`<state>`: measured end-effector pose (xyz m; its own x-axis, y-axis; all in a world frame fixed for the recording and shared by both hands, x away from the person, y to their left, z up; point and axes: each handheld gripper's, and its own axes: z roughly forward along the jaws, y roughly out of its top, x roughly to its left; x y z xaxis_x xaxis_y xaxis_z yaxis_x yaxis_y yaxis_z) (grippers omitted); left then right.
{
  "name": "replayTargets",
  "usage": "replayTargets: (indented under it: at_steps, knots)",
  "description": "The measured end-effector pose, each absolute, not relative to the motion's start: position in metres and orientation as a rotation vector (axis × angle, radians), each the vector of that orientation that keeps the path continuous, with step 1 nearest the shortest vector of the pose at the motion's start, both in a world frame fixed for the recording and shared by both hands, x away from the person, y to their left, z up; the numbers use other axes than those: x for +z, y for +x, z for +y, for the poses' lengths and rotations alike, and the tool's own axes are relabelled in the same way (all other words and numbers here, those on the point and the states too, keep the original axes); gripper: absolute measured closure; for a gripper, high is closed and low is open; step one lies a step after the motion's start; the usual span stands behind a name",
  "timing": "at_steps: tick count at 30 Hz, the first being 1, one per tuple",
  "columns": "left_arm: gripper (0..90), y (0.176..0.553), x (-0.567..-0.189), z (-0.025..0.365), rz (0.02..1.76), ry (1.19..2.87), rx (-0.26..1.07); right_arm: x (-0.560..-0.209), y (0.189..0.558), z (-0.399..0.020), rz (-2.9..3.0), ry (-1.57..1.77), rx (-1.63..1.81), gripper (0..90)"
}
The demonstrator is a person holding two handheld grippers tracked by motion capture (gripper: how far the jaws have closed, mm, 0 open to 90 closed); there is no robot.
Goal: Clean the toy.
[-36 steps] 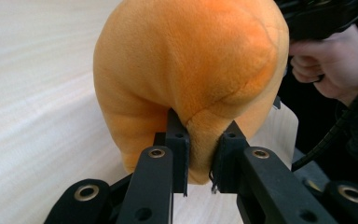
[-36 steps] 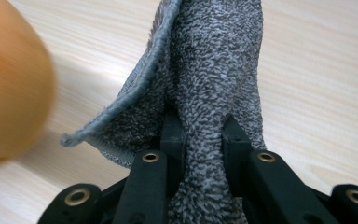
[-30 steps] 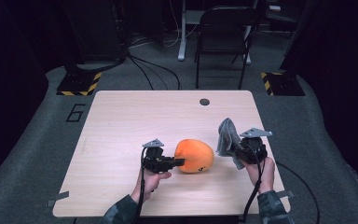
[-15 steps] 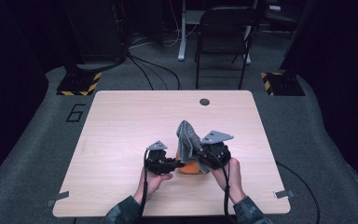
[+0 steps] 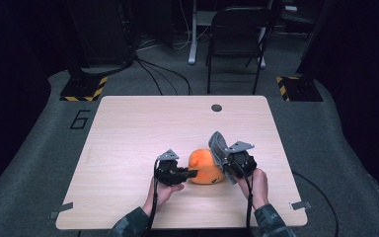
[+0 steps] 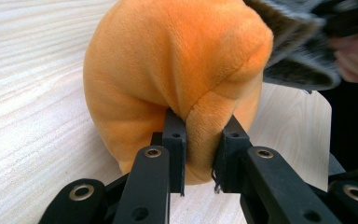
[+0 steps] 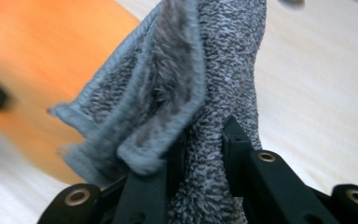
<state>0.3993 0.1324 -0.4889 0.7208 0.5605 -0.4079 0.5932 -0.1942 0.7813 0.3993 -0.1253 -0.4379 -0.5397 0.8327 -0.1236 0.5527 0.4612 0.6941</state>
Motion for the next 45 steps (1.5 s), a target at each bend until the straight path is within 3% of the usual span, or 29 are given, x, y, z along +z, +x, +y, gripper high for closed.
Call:
replayTargets:
  at_steps: [7,11,18,25,32,45]
  knots:
    - [77.0,0.4,-0.49,0.133,0.896,1.855,-0.037,-0.476,0.419,-0.14,2.33,1.251,0.678,75.5]
    - [76.9,0.399,-0.49,0.132,0.895,1.858,-0.03,-0.481,0.423,-0.139,2.349,1.252,0.644,75.3]
    - [76.8,0.398,-0.489,0.133,0.899,1.859,-0.022,-0.432,0.406,-0.148,2.23,1.241,0.826,75.3]
    - [76.8,0.398,-0.489,0.132,0.885,1.871,-0.011,-0.389,0.373,-0.113,2.204,1.005,1.071,75.0]
    - [76.8,0.397,-0.489,0.131,0.891,1.868,-0.007,-0.413,0.371,-0.079,2.264,0.892,0.974,74.9]
    - [76.8,0.397,-0.489,0.129,0.883,1.872,-0.012,-0.439,0.392,-0.123,2.261,1.121,0.824,75.3]
